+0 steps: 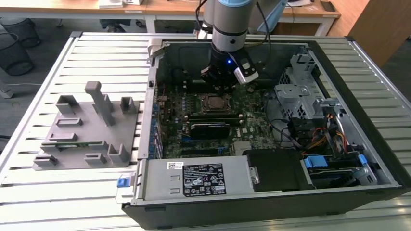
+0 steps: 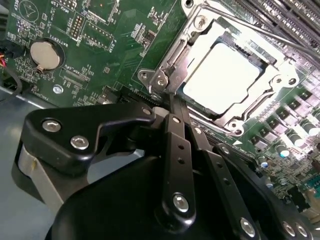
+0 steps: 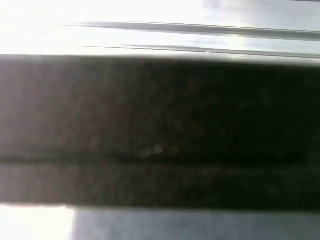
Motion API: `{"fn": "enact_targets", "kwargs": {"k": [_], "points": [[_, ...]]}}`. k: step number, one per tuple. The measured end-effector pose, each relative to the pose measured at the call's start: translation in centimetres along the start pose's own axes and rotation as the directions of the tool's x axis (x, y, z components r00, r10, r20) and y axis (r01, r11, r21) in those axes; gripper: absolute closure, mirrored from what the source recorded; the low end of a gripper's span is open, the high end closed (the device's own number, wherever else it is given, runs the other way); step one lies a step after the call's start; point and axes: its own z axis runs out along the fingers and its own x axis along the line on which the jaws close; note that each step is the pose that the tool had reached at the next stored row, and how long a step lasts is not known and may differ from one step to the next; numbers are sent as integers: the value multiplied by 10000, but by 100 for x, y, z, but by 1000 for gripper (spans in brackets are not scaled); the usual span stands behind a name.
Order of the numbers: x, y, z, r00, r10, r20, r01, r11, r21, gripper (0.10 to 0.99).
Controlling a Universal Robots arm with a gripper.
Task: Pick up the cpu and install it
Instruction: 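Install the first cpu locking lever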
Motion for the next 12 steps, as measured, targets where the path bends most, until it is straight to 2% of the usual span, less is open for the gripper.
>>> {"fn": "enact_targets", "kwargs": {"k": [3,5,8,12], "points": [[4,-6,-13,10000,-1,-8,1,9999,-104,980],[-4,11,-50,10000,0,17,0,9998,-176,980],[-4,15,-173,10000,0,10,0,9999,-158,980],[-4,-5,-179,10000,-1,11,2,9999,-161,980]]}}
